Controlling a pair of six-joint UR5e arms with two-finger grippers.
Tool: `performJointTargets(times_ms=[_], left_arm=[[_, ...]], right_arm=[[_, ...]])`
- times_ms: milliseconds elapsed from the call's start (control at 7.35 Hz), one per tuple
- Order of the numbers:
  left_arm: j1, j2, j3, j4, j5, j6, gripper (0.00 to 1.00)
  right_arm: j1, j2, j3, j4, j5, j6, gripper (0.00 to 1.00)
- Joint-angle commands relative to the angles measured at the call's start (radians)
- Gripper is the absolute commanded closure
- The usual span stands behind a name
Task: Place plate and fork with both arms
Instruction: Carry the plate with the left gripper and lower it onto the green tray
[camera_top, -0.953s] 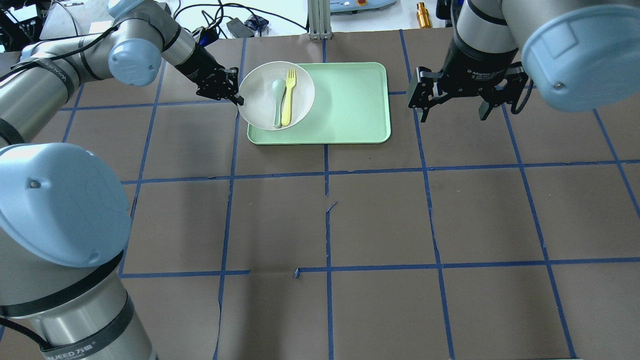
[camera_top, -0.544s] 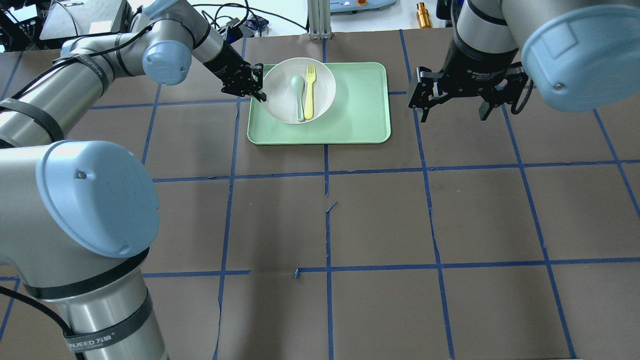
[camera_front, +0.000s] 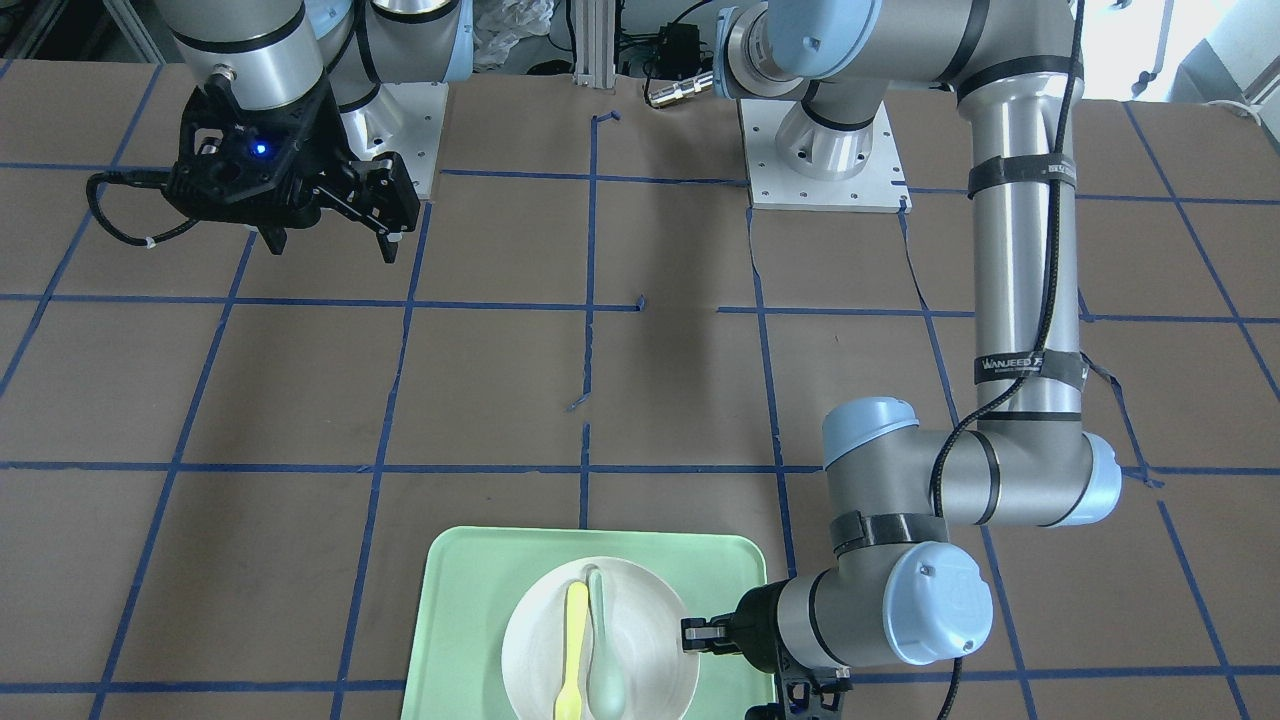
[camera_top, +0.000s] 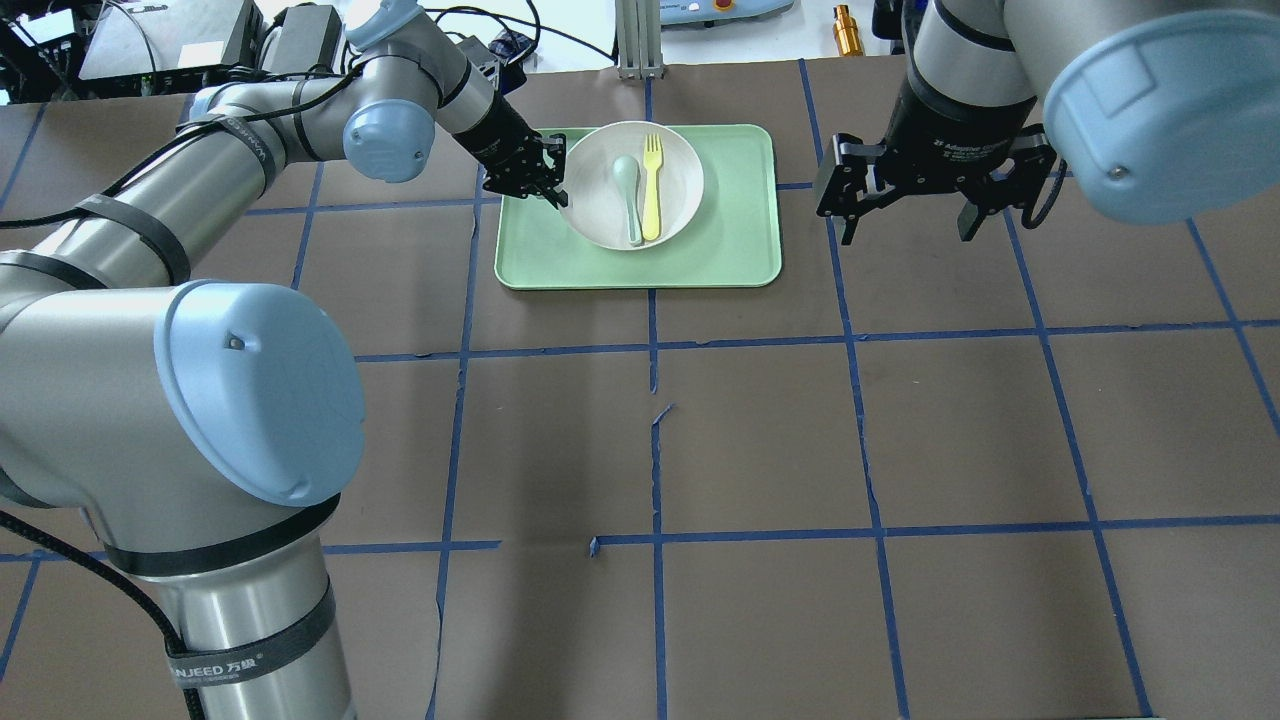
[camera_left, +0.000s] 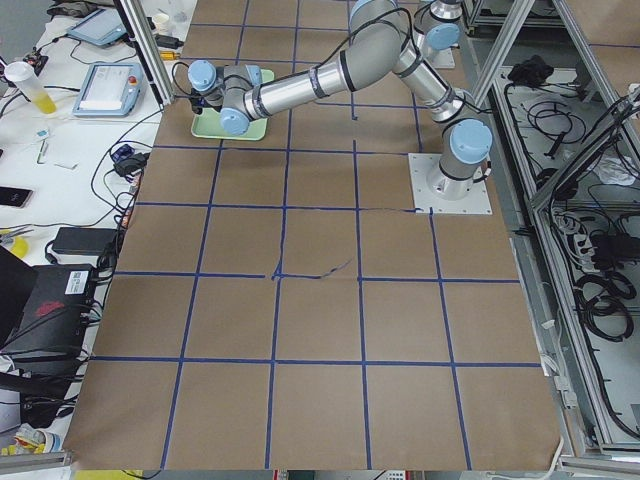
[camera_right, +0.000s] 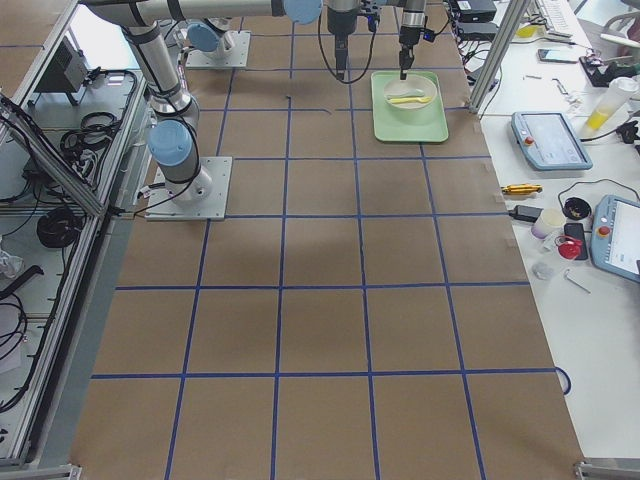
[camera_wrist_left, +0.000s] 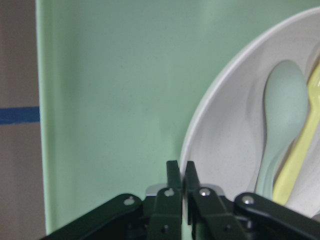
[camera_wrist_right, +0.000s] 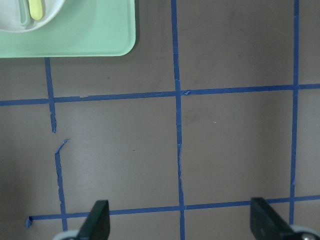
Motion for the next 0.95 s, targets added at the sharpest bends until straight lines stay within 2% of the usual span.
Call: performJointTargets(times_ms=[0, 544, 817], left_arm=[[-0.013, -0.013, 0.000, 0.012, 0.001, 0.001, 1.00], [-0.021, -0.013, 0.000, 0.013, -0.001, 0.021, 1.00], [-0.021, -0.014, -0.004, 0.035, -0.004, 0.014, 0.32]], right_arm=[[0.000, 0.000, 0.000, 0.000, 0.000, 0.000, 0.00], [0.000, 0.000, 0.000, -0.002, 0.002, 0.000, 0.00], [0.000, 0.000, 0.000, -0.002, 0.002, 0.000, 0.00]])
